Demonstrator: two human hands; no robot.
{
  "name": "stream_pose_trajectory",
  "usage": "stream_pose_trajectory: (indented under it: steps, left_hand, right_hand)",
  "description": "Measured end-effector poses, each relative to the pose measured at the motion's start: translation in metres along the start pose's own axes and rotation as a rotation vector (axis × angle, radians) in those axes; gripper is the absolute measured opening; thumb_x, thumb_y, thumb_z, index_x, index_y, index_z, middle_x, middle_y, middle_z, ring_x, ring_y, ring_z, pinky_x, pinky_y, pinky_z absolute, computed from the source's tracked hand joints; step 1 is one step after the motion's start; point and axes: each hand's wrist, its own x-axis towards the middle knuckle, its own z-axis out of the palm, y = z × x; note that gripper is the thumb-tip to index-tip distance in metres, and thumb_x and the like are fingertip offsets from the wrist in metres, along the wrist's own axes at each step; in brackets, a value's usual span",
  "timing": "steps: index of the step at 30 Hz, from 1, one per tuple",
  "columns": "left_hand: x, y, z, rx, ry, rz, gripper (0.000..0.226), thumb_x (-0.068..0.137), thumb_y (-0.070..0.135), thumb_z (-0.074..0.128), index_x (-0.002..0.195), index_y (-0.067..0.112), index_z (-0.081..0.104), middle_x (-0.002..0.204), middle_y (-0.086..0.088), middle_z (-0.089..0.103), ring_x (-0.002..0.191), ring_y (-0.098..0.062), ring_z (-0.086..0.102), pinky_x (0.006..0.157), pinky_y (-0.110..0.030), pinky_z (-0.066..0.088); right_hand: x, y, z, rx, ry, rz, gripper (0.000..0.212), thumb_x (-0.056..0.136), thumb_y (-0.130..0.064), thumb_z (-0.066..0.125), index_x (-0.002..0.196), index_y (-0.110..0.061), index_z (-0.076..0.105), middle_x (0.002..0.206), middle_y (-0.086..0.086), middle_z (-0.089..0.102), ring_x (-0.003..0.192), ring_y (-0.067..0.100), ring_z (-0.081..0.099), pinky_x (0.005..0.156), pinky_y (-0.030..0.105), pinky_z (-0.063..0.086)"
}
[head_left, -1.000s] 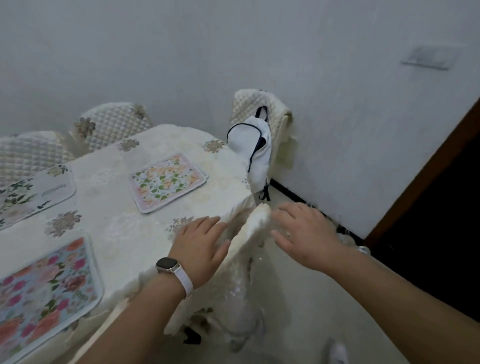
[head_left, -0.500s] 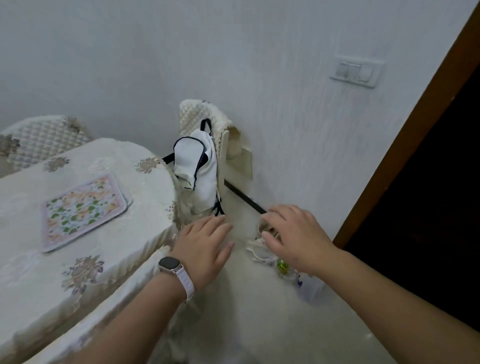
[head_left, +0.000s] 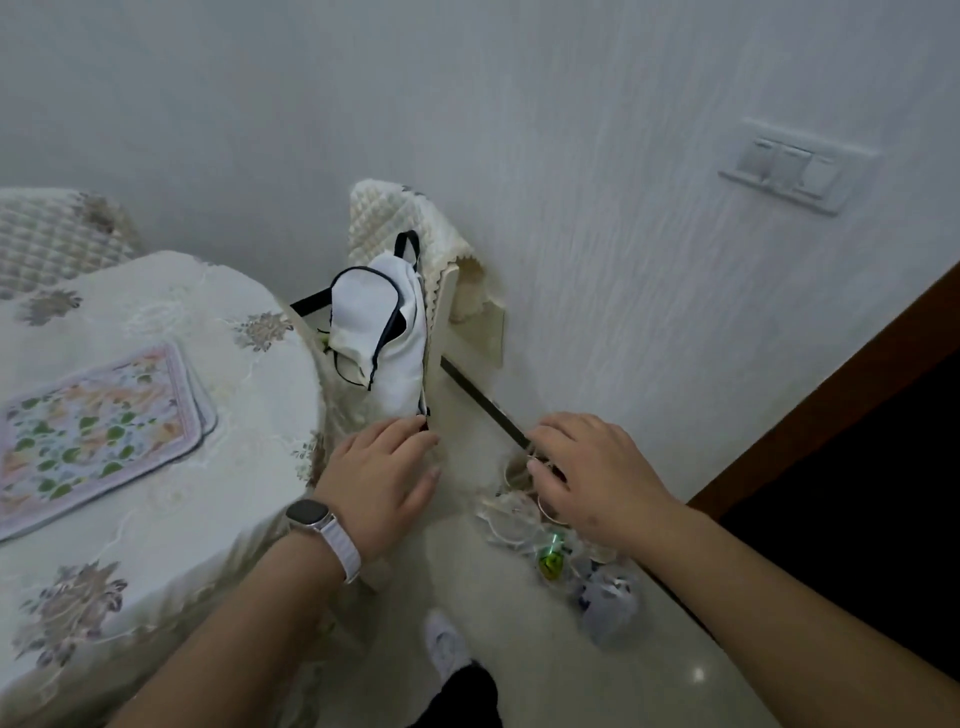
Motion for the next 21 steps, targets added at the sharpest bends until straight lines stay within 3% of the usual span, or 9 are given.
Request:
stream_pose_trajectory:
  steps: [4,11,17,21]
  left_hand:
    - [0.051,-0.053,0.016,-0.028,0.026,-0.016,0.039,0.088,0.041,0.041,0.116,0.022,0.062,0.123,-0.002,0.063,0.113,-0.026,0.056,0.087,-0.044,0.049]
    - [0.098,-0.15,0.018,0.001,0.094,-0.114,0.04,0.086,0.04,0.049,0.118,0.021,0.061,0.126,-0.004,0.062,0.115,-0.028,0.056,0.091,-0.041,0.045]
    - [0.097,-0.208,-0.012,0.072,0.144,-0.269,0.043,0.089,0.042,0.044,0.122,0.02,0.061,0.13,-0.006,0.06,0.12,-0.03,0.053,0.095,-0.044,0.043]
    - [0.079,-0.24,-0.022,0.097,0.161,-0.431,0.044,0.09,0.043,0.044,0.124,0.019,0.06,0.134,-0.006,0.057,0.125,-0.031,0.049,0.098,-0.047,0.041]
  right_hand:
    - [0.073,0.002,0.005,-0.032,0.007,-0.026,0.047,0.092,-0.041,0.041,0.129,-0.02,0.059,0.131,-0.002,0.058,0.119,0.02,0.051,0.1,0.04,0.04]
    - [0.203,-0.032,0.004,-0.088,0.056,-0.228,0.047,0.091,-0.04,0.043,0.126,-0.016,0.061,0.128,0.006,0.06,0.117,0.026,0.054,0.092,0.044,0.048]
    - [0.289,-0.08,0.003,-0.118,0.056,-0.43,0.047,0.092,-0.042,0.045,0.132,-0.019,0.056,0.138,0.006,0.054,0.13,0.028,0.046,0.103,0.048,0.043]
    - [0.338,-0.115,0.014,-0.108,0.047,-0.58,0.049,0.091,-0.043,0.044,0.129,-0.017,0.059,0.136,0.007,0.056,0.128,0.03,0.048,0.101,0.048,0.043]
